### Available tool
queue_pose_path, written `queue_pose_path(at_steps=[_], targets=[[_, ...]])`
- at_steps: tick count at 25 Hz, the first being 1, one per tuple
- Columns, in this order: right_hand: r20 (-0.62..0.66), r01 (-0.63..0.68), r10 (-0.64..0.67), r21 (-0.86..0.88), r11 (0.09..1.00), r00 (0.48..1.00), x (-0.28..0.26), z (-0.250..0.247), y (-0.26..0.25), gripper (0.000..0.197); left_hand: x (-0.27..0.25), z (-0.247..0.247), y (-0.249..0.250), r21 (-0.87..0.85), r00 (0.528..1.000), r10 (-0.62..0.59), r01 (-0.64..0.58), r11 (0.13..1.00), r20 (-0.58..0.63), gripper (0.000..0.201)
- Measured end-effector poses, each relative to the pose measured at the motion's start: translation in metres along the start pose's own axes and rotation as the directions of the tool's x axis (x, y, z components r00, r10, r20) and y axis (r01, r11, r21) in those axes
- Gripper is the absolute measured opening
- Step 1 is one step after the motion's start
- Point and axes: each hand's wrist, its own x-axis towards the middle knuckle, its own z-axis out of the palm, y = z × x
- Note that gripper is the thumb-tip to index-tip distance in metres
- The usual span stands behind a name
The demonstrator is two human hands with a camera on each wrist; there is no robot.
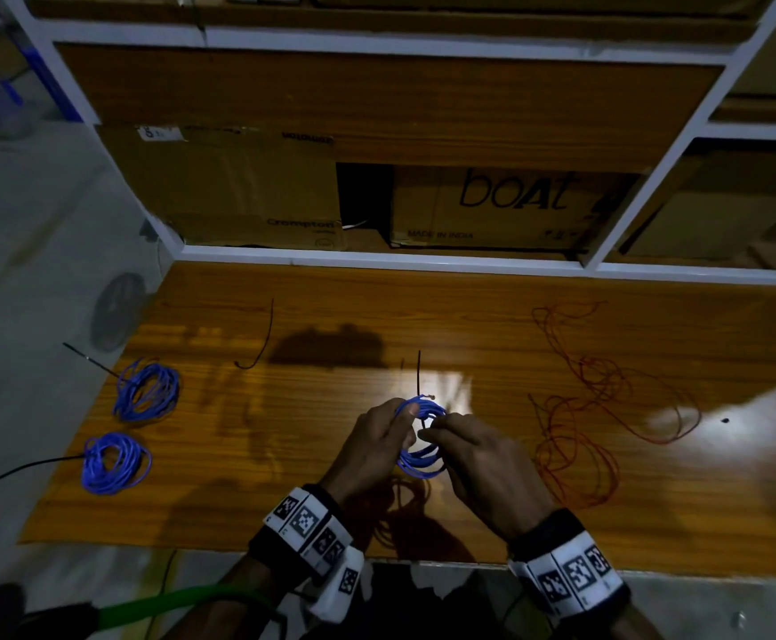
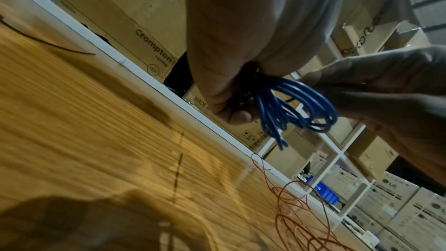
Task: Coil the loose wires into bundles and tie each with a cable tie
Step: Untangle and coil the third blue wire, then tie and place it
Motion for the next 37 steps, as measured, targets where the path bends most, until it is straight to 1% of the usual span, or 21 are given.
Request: queue_pose_path(at_steps=[3,8,11,15,20,22,23,25,26,28,30,31,34,37], targets=[[-0.008,0.002,-0.002,-0.014,1.000,1.000,-0.001,0.000,-0.001,0.041,-0.001,0.003,0.002,-0.004,0.999,0.018,-0.018,1.000,-0.037,0.024],[-0.041,0.064,-0.066,-0.048,0.997,0.997,-0.003,0.001,-0.001,0.038,-0.002,0.008,0.000,-0.029,0.996,0.044,-0.046,0.999,-0.072,0.022],[-0.077,0.076,-0.081,-0.066,0.995,0.994,-0.005,0.000,-0.003,0.040,-0.003,0.007,0.000,-0.030,0.996,0.031,-0.034,0.999,-0.080,0.022],[-0.134,0.063,-0.068,-0.041,0.997,0.989,-0.006,-0.001,-0.001,0.040,-0.007,0.005,0.004,0.007,0.996,0.020,-0.020,1.000,-0.086,0.021],[-0.264,0.010,0.031,0.151,0.989,0.964,0.004,-0.010,-0.003,0.030,-0.010,0.007,-0.001,0.054,0.991,0.098,-0.093,0.994,-0.088,0.020],[-0.316,0.014,0.069,0.253,0.967,0.946,0.013,-0.014,-0.002,0.025,-0.014,0.009,-0.001,0.043,0.990,0.118,-0.114,0.992,-0.076,0.014],[-0.340,0.010,0.107,0.325,0.946,0.934,0.016,-0.015,-0.002,0.023,-0.016,0.009,0.001,0.033,0.990,0.123,-0.121,0.992,-0.069,0.011],[-0.350,-0.030,0.236,0.502,0.864,0.906,0.022,-0.015,-0.005,0.022,-0.021,0.009,0.005,0.031,0.990,0.131,-0.130,0.991,-0.058,0.008],[-0.327,-0.062,0.314,0.598,0.799,0.891,0.023,-0.014,-0.006,0.024,-0.022,0.010,0.006,0.034,0.989,0.135,-0.133,0.991,-0.055,0.008],[-0.237,-0.107,0.453,0.782,0.614,0.859,0.026,-0.007,-0.005,0.026,-0.024,0.010,0.008,0.052,0.989,0.139,-0.137,0.989,-0.049,0.010],[-0.151,-0.107,0.525,0.897,0.429,0.837,0.028,-0.001,-0.003,0.026,-0.025,0.009,0.009,0.070,0.989,0.142,-0.139,0.988,-0.039,0.010],[-0.126,-0.101,0.545,0.925,0.367,0.829,0.030,0.001,-0.002,0.026,-0.026,0.009,0.009,0.079,0.989,0.143,-0.140,0.987,-0.033,0.009],[-0.087,-0.095,0.589,0.958,0.270,0.803,0.033,0.000,-0.002,0.028,-0.029,0.009,0.011,0.103,0.989,0.145,-0.142,0.984,-0.026,0.007],[-0.053,-0.068,0.656,0.985,0.158,0.752,0.034,0.000,-0.007,0.036,-0.029,0.007,0.012,0.126,0.990,0.135,-0.128,0.984,-0.046,0.004]])
